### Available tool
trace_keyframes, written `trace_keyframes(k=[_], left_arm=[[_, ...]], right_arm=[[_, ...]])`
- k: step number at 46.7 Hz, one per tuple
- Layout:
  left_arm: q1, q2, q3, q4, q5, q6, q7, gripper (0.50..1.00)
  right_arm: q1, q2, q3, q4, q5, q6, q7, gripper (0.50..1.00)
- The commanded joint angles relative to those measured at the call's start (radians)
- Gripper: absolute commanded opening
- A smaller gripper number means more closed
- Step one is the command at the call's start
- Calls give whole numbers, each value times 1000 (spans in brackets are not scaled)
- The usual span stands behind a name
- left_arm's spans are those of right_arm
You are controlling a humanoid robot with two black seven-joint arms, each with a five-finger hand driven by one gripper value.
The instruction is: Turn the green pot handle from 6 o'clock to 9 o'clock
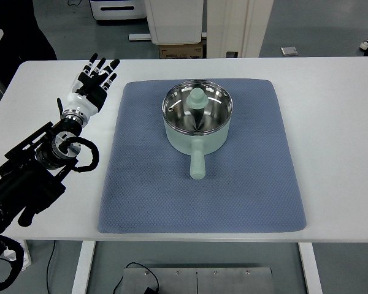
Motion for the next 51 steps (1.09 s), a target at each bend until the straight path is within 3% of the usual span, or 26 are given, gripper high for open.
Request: trace_keyframes(k=[1,51], left_arm=[[0,0,0,0,2,0,0,1000],[0,3,0,-3,8,-4,0,1000]], right_arm=[[0,0,0,0,0,0,0,1000],[0,0,0,0,0,0,0,1000]])
